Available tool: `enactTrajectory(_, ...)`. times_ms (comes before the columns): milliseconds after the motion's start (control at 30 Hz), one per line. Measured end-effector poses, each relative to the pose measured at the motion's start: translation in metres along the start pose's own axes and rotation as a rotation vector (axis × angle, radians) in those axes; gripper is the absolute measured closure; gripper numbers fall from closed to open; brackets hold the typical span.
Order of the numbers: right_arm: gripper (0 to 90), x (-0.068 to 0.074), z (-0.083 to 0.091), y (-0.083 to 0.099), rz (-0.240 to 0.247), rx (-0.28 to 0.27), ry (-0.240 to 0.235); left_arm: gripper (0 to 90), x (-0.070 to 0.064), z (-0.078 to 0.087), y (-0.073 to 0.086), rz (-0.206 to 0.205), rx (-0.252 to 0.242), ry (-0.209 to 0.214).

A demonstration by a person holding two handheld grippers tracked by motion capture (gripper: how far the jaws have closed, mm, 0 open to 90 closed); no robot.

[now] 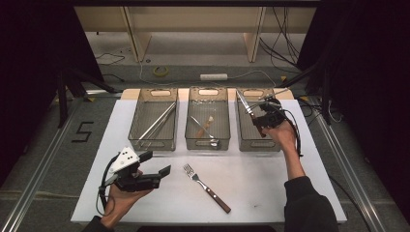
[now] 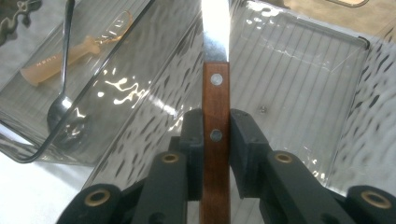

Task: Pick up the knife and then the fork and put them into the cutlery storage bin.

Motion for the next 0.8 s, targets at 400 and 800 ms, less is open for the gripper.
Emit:
enactTrajectory(400, 77.0, 0.0, -0.01, 0.004, -0.033, 0.017, -0.003, 15.9, 0.0, 0.0, 0.0, 0.0, 0.002, 0.001)
enactTrajectory(800, 76.9, -0.001, -0.018, 0.007, -0.065, 0.046, -0.005, 15.9, 0.0, 0.0, 0.0, 0.0, 0.003, 0.001)
Point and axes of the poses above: each handheld gripper's, and its own axes: z roughly backward along the jaws, y roughly out of its underside, x roughly to its left, the point moved 5 cm from there along -z, roughly forward along the jaws, and after that the axes turned 11 degrees about x, right-handed, at the moved point
